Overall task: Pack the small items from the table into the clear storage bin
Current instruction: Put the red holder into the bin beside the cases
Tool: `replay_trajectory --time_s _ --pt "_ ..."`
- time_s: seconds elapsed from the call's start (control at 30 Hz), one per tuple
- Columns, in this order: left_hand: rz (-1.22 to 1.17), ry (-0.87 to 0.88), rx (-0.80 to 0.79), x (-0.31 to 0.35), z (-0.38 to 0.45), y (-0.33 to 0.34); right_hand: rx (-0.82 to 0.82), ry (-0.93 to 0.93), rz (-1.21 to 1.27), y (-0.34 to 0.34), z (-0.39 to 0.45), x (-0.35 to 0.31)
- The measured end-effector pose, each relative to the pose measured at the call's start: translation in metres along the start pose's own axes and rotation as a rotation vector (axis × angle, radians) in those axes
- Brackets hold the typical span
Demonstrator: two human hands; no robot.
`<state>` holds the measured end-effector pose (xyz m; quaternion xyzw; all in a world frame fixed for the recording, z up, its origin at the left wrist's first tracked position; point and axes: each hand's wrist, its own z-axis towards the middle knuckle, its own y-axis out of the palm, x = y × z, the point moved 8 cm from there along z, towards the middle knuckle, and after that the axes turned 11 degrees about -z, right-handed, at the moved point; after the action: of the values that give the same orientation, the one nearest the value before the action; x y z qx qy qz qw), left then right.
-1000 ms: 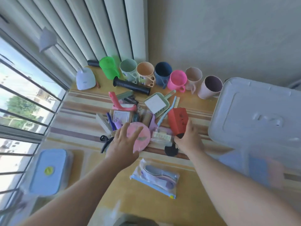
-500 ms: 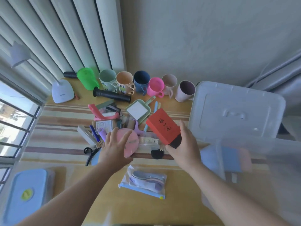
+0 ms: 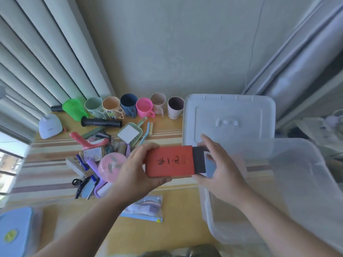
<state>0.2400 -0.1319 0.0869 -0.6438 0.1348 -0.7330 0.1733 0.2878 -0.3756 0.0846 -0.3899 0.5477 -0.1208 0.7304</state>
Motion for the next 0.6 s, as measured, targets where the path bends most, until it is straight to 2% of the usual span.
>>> replay_trajectory --time_s 0.1,0.2,0.33,0.4,0.5,0.6 --pt "-0.150 -0.074 0.027 0.024 -0.004 0.045 0.051 0.174 0.367 -0.036 -0.024 0.033" --pt "-0.123 -0.089 0.056 0.047 -0.012 0.102 0.006 0.293 0.757 -0.049 -0.048 0.057" --pt "-0.005 -0.050 0.095 0.075 -0.017 0.174 0.025 0.432 0.917 -0.057 -0.077 0.088" --pt "0.044 -0.080 0.022 0.082 -0.019 0.206 -0.009 0.455 0.931 -0.063 -0.082 0.097" --pt "0.054 -0.138 -0.192 0.081 -0.021 0.236 -0.035 0.556 0.871 -0.078 -0.083 0.123" --pt "-0.071 -0.292 -0.420 0.069 -0.017 0.251 -0.220 0.627 0.884 -0.080 -0.088 0.152"
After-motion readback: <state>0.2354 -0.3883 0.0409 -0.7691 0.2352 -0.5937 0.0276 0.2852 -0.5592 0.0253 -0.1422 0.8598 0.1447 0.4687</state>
